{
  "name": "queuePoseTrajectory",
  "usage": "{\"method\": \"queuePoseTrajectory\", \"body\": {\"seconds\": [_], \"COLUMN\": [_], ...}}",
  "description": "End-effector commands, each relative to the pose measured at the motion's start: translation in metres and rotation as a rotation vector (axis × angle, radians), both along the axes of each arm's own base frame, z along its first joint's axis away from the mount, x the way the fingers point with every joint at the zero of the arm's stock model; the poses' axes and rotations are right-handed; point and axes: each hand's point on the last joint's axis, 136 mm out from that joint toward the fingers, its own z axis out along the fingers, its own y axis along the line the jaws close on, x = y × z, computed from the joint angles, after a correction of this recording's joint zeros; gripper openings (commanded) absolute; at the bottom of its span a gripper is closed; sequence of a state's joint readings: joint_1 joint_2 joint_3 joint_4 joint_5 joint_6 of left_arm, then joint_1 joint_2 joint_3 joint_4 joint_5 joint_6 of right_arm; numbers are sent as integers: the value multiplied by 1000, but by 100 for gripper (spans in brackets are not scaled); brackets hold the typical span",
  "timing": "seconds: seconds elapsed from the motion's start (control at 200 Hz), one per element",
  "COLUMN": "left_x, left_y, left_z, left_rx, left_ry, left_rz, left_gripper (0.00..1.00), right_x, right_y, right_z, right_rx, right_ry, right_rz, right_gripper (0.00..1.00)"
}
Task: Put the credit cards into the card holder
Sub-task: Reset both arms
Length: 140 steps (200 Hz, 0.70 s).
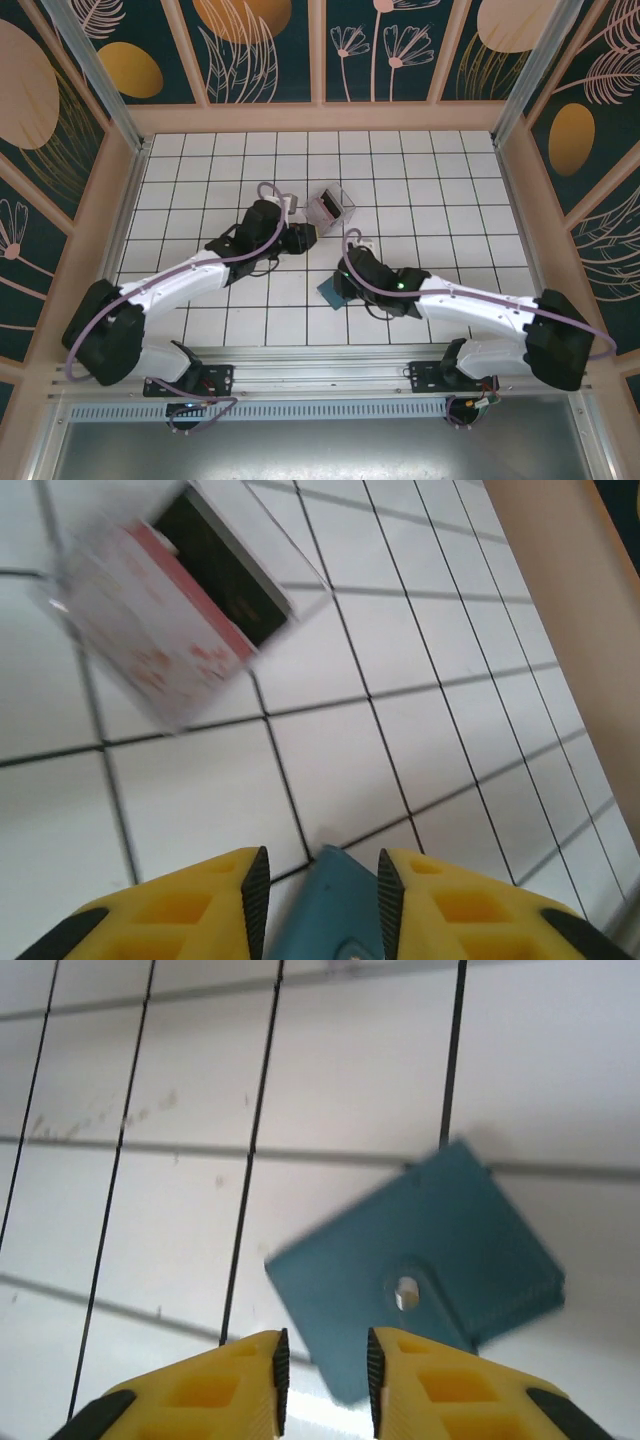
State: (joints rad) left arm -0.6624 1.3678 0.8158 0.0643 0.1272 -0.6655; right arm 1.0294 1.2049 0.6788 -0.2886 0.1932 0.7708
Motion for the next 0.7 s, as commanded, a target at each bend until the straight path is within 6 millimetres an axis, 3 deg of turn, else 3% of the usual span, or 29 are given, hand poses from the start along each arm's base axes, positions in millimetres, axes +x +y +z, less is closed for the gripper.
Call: {"method": "queuePoseTrajectory", "body": {"seconds": [0.0,0.105,0.275,0.4,0.46,0.576,0.696], "left_x": [5,5,1,5,8,15,15], "left_y": [60,118,201,238,254,284,319], "left_z": [-14,-9,-2,4,8,19,24], "left_rx": [111,186,242,346,389,413,389], "left_ry": [-19,-81,-152,-189,-208,-261,-334], "left_rz": [186,388,656,781,842,957,1106], "left_gripper": [47,63,87,90,98,99,99], "right_x": [-41,-36,21,80,106,142,170], "right_y": [-21,-44,-80,-122,-149,-194,-240], "right_z": [-35,-32,-7,27,42,62,70], "right_rx": [10,-2,13,-39,-54,-111,-207], "right_ry": [176,127,-4,-189,-260,-355,-428], "right_rz": [33,-27,-136,-270,-352,-478,-582], "right_gripper": [34,43,51,60,67,72,73]}}
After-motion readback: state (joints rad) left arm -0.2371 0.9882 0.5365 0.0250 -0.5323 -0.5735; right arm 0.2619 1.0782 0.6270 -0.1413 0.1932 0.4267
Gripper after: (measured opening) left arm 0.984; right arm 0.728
